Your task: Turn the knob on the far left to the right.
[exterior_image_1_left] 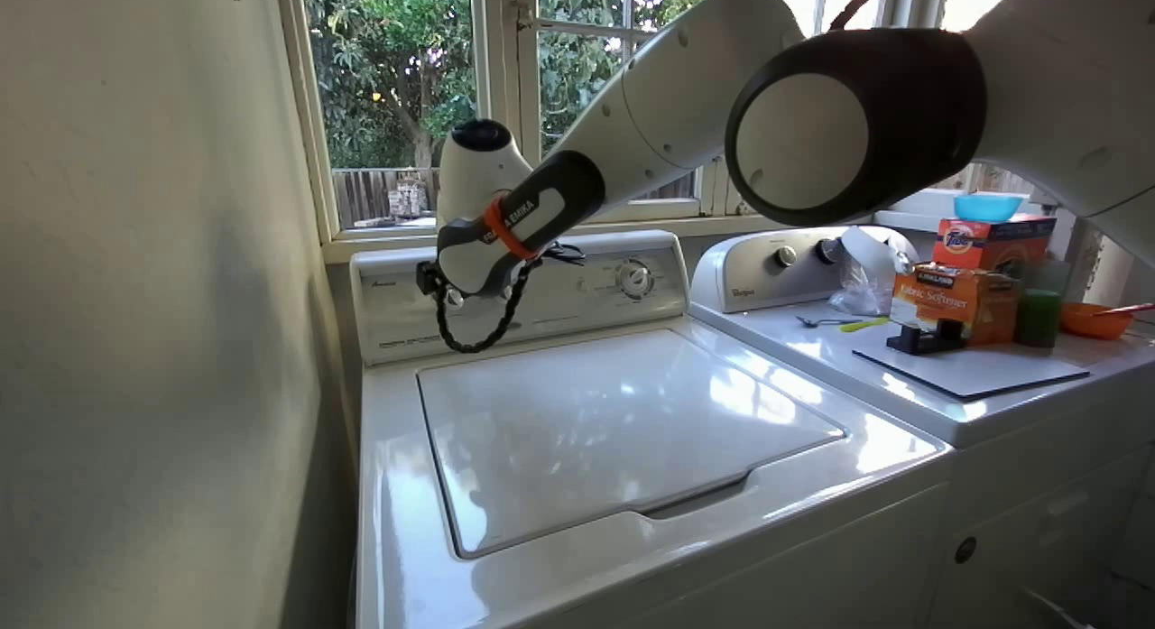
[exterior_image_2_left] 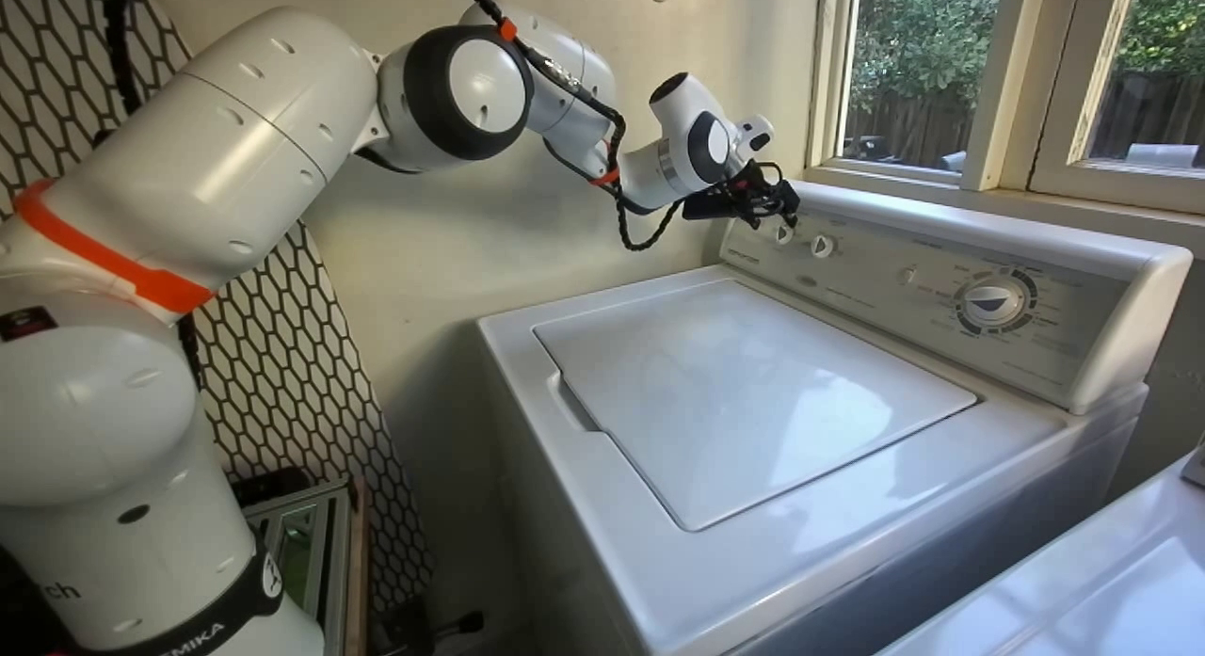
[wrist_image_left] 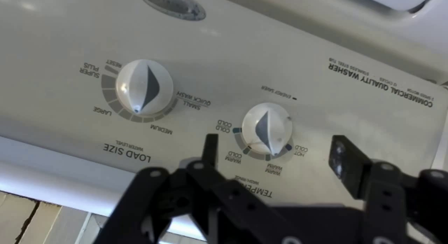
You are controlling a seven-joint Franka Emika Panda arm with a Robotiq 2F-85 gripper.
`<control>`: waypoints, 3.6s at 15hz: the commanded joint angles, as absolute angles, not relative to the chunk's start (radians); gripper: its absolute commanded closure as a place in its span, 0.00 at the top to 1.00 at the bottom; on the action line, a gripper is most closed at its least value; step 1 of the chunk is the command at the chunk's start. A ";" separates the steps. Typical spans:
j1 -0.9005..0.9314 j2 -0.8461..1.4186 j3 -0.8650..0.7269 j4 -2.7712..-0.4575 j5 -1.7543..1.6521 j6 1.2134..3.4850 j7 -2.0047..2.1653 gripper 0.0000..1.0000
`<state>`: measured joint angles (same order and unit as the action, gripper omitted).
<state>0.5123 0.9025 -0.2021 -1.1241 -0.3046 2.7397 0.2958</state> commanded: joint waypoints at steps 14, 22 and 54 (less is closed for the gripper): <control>0.529 0.984 -0.258 -1.028 -0.311 2.731 0.327 0.56; 0.528 1.000 -0.259 -1.013 -0.305 2.726 0.323 0.45; 0.196 0.970 0.292 -1.042 0.228 2.762 0.395 0.04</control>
